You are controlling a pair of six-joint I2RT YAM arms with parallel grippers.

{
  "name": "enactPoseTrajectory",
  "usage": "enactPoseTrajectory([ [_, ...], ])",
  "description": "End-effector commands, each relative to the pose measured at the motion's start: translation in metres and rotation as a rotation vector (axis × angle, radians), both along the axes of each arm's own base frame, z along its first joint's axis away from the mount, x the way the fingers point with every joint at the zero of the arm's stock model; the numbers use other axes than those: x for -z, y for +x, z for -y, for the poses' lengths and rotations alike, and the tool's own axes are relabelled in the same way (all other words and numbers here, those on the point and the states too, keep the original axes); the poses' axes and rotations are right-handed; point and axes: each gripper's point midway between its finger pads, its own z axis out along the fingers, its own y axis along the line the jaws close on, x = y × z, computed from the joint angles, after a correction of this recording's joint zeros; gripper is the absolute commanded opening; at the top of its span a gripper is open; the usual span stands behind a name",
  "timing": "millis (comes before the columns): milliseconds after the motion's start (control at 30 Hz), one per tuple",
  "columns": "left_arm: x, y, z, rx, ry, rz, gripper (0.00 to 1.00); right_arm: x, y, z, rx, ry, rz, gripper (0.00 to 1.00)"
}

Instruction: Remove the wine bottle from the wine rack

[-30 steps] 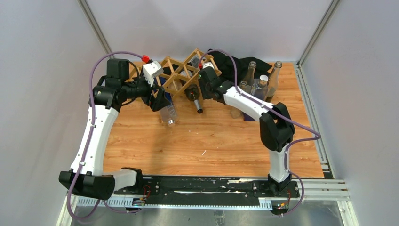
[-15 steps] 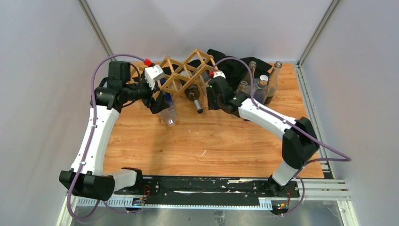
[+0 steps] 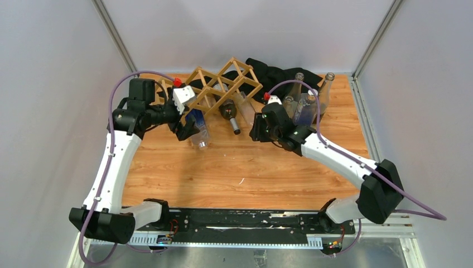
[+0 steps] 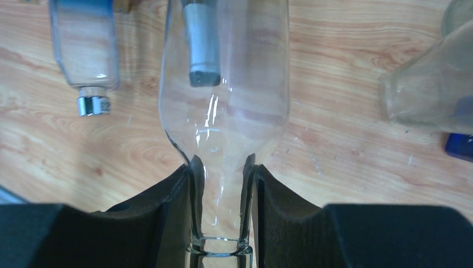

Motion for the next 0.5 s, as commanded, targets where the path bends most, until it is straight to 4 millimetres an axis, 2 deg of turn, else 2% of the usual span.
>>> enactPoseTrajectory([
  [0, 0.003, -0.005, -0.003, 0.041, 0.039, 0.059, 1.0, -0.031, -0.017, -0.013, -0.035, 0.138, 0.035, 0.0],
  [233, 0.013, -0.008, -0.005, 0.087, 0.123, 0.117, 1.0, -0.047, -0.035, -0.005, -0.045, 0.199, 0.036, 0.0],
  [467, 0.023, -0.023, 0.011, 0.187, 0.209, 0.179, 1.0, -0.069, -0.051, 0.011, -0.051, 0.22, 0.066, 0.0],
])
